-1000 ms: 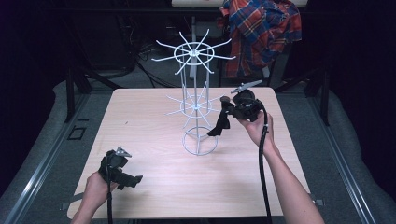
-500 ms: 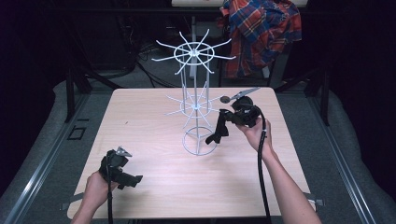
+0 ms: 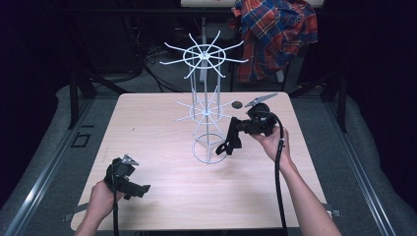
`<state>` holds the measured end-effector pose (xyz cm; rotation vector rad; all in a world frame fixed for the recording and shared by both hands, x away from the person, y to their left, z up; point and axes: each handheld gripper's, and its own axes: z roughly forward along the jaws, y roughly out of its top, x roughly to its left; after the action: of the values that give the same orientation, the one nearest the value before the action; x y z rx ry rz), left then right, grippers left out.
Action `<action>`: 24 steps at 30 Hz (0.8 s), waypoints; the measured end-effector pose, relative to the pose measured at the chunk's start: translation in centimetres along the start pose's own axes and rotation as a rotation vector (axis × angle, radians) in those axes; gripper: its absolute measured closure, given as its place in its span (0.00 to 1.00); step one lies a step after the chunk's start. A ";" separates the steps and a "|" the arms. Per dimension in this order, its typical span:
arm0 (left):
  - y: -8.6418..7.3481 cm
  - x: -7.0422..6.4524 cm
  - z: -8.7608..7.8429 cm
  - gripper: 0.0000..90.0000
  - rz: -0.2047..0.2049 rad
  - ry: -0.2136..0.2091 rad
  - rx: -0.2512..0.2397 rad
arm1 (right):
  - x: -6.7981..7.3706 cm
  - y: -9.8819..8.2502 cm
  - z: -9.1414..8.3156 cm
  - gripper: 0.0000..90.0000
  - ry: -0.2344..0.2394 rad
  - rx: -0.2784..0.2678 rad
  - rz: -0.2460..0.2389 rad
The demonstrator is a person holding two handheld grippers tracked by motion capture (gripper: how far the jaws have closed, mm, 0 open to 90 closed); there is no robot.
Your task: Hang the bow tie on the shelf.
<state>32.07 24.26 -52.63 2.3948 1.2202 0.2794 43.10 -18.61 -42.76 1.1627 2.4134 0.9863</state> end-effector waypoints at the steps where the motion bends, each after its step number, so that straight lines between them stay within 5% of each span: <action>1: 0.0 0.0 0.0 0.00 0.002 0.000 0.000 | 0.0 0.0 -0.1 0.77 -0.002 -0.002 -0.001; 24: 0.1 -0.2 -0.1 0.00 0.007 0.010 -0.003 | 0.6 -3.0 -6.1 0.18 0.002 0.086 -0.036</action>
<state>31.99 24.02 -52.48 2.3984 1.2159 0.2952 37.77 -22.27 -40.38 1.1419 2.4918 0.8818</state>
